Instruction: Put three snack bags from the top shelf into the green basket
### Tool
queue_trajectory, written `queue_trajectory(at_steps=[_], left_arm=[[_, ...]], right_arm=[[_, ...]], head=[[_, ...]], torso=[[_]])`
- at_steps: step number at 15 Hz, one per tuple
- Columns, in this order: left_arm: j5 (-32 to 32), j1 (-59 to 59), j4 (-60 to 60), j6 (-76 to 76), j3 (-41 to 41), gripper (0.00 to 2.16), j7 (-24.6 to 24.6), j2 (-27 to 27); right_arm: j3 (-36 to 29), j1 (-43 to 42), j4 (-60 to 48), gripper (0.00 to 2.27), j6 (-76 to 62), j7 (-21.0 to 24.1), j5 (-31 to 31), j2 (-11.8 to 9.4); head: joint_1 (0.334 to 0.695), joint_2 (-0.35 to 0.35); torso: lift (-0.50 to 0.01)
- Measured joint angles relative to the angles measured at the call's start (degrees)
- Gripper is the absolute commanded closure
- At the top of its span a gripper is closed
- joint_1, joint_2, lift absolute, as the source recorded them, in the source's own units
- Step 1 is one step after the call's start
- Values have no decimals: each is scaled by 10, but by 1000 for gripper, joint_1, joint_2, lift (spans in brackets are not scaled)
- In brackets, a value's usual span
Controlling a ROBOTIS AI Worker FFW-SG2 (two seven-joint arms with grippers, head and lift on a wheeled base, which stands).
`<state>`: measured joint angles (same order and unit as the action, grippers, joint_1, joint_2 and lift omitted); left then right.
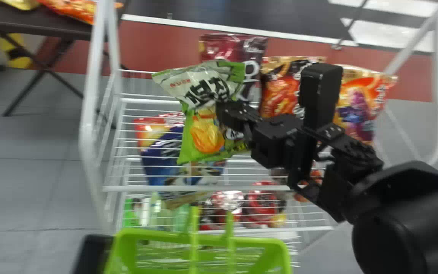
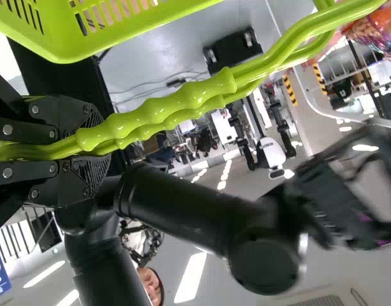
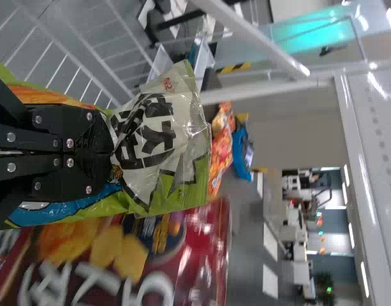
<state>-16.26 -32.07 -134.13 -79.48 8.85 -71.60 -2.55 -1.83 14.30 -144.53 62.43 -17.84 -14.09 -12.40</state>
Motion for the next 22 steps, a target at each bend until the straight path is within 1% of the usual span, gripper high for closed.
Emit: queue_trajectory(at_steps=[1,2,3,5,7,8,9,11,13,15,19,22], left_arm=[[-6,1,2,6,-6,1632,-2,0],[-14,3,9,17,-13,1632,-3,0],[-20,5,13,26,-19,1632,-5,1],[-25,9,16,32,-28,1632,-5,3],[-25,11,16,35,-32,1632,-5,6],[-25,11,16,38,-32,1632,-5,7],[-25,11,16,43,-32,1632,-4,7],[-25,11,16,50,-32,1632,-4,9],[-24,13,16,58,-32,1632,-3,11],[-24,14,16,63,-32,1632,-4,13],[-24,14,14,65,-30,1632,-5,14],[-24,13,9,64,-23,1632,-5,14]], right_arm=[[-52,28,-44,2067,72,-1,-33,-13],[-104,58,-90,2067,147,-2,-61,-21],[-159,89,-128,2067,200,-6,-95,-23],[-267,131,-171,2067,255,-10,-176,-18],[-366,144,-188,2067,268,-10,-270,-17],[-403,146,-193,2064,269,-11,-315,-16],[-422,152,-195,2064,270,-12,-350,-14],[-422,177,-195,2064,270,-12,-386,-4],[-393,204,-191,2061,270,2,-394,6],[-353,227,-173,2061,270,14,-392,10],[-275,239,-118,2057,270,24,-358,11],[-205,240,-76,1993,270,30,-305,11]], head=[[695,-350],[695,-350],[695,-350],[695,-350],[695,-350],[695,-350],[695,-350],[695,-350],[695,-350],[695,-350],[695,-350],[695,-350]], torso=[[-45],[-45],[-45],[-45],[-45],[-45],[-45],[-45],[-45],[-45],[-45],[-45]])
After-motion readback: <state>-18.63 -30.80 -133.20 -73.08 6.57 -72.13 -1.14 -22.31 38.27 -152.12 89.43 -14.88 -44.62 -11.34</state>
